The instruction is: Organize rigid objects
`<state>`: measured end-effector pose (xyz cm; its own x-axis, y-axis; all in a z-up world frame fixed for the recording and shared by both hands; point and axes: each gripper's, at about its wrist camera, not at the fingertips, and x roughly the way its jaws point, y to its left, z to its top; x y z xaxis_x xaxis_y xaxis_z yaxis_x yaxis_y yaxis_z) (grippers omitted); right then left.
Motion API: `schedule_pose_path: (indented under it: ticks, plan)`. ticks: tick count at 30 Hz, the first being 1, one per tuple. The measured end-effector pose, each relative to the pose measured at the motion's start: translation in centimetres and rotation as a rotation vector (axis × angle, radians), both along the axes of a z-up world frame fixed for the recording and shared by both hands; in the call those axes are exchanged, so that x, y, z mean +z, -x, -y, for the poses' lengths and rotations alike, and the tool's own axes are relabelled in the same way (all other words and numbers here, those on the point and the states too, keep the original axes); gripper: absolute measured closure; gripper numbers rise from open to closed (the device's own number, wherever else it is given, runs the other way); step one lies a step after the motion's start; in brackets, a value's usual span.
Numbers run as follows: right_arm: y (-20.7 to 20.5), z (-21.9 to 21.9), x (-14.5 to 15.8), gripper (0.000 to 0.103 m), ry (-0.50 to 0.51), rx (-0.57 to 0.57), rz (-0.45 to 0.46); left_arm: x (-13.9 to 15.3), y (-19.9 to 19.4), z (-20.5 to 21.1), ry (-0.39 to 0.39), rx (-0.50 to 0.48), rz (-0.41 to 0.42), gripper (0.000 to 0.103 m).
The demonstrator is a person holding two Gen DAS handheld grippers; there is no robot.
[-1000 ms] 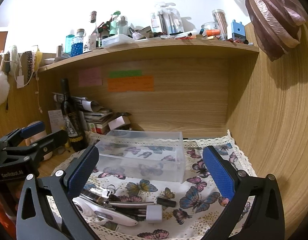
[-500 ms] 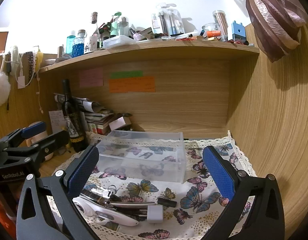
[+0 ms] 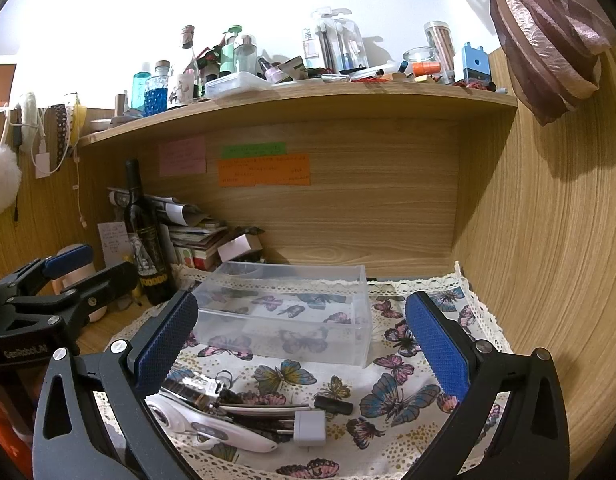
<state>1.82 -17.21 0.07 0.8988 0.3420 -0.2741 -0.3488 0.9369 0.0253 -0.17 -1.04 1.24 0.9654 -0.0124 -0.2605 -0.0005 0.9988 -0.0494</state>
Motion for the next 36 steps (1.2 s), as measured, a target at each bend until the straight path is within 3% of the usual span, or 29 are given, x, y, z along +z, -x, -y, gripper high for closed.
schedule_pose_path:
  ticks: [16, 19, 21, 27, 32, 36]
  plan:
    - [-0.1, -0.1, 0.0, 0.000, 0.005, -0.003, -0.006, -0.3, 0.3, -0.4, 0.022, -0.011, 0.015, 0.000]
    - [-0.1, 0.1, -0.3, 0.000, 0.005, -0.003, -0.003, -0.6, 0.2, -1.0, 0.031, 0.002, 0.000, 0.007]
    - [-0.1, 0.1, -0.4, 0.004, 0.012, -0.017, -0.003, -1.2, 0.0, -1.4, 0.029, 0.015, -0.028, 0.013]
    - [-0.7, 0.9, -2.2, 0.016, 0.032, -0.023, -0.055, -5.0, -0.7, -2.6, 0.030, 0.060, -0.163, 0.017]
    - [-1.3, 1.1, -4.5, 0.017, 0.050, -0.023, -0.131, -9.2, -0.9, -2.7, 0.078, 0.057, -0.292, 0.017]
    - [-1.8, 1.0, -6.7, 0.017, 0.073, -0.017, -0.203, -11.4, -0.5, -1.8, 0.092, 0.057, -0.329, 0.017]
